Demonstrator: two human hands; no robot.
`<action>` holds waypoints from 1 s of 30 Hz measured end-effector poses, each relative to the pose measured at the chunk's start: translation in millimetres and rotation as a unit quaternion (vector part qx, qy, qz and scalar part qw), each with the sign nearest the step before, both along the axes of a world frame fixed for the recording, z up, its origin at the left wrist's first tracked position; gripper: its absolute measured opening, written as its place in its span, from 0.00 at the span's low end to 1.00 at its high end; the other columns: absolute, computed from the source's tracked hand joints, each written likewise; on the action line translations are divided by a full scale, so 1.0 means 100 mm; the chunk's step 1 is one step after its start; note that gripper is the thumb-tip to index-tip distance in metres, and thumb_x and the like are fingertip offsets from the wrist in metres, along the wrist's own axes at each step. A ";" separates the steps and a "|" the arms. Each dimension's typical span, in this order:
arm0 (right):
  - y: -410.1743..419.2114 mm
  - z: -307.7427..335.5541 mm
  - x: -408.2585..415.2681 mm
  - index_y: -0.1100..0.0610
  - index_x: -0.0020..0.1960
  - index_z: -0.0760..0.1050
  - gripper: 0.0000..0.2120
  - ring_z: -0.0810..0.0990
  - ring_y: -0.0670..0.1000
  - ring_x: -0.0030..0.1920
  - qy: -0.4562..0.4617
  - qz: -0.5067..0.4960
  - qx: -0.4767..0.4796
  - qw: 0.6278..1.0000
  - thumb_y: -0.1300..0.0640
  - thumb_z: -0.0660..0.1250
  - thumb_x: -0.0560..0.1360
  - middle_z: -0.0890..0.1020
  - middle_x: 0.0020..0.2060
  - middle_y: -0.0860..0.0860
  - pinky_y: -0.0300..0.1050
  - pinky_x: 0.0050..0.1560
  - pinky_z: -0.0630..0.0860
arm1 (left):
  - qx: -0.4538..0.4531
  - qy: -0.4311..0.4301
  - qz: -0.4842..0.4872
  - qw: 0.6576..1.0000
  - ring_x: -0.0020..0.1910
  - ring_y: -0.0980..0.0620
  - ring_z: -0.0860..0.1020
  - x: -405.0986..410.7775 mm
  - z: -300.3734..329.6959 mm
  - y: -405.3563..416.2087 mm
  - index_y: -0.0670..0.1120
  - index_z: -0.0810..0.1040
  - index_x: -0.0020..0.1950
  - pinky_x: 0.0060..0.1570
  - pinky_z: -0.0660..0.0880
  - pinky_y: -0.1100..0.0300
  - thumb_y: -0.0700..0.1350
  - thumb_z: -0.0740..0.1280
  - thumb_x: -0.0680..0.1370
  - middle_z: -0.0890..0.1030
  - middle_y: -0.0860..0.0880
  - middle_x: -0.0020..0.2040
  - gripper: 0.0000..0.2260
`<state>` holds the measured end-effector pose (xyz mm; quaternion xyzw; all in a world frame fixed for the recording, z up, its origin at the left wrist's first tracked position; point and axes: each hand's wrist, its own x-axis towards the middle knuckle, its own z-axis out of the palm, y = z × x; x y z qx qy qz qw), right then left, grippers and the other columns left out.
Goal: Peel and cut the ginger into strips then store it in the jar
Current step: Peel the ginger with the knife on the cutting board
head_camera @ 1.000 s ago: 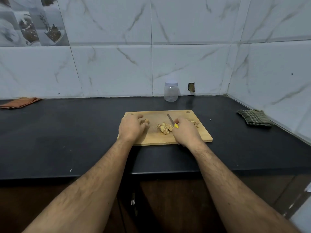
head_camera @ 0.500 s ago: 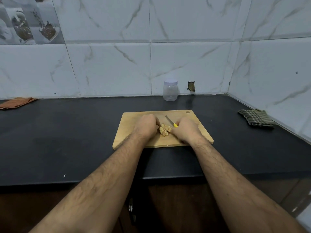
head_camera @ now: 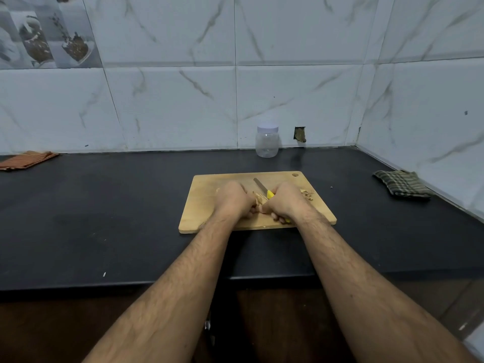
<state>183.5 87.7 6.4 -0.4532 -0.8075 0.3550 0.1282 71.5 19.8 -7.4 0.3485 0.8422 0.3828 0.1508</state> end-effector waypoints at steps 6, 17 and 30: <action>0.04 -0.03 -0.26 0.61 0.44 0.81 0.04 0.71 0.46 0.18 0.025 -0.035 -0.028 0.999 0.60 0.73 0.75 0.81 0.26 0.51 0.37 0.22 0.68 | 0.039 0.031 0.063 0.997 0.43 0.49 0.84 -0.12 0.00 0.08 0.46 0.83 0.40 0.47 0.82 0.51 0.42 0.69 0.76 0.85 0.49 0.39 0.06; 0.05 -0.01 -0.23 0.57 0.46 0.79 0.07 0.78 0.54 0.28 0.034 -0.041 0.087 0.995 0.60 0.62 0.75 0.81 0.31 0.52 0.48 0.36 0.80 | 0.053 -0.046 0.054 0.996 0.26 0.56 0.77 -0.19 0.04 0.02 0.47 0.82 0.40 0.30 0.76 0.63 0.44 0.72 0.77 0.83 0.51 0.33 0.05; -0.52 0.13 0.59 0.46 0.79 0.60 0.34 0.81 0.51 0.25 -0.013 0.048 0.020 0.999 0.67 0.53 0.75 0.84 0.34 0.55 0.40 0.22 0.74 | -0.054 0.086 -0.001 0.995 0.43 0.54 0.78 0.19 0.05 -0.14 0.53 0.83 0.40 0.41 0.73 0.60 0.51 0.76 0.73 0.82 0.54 0.41 0.05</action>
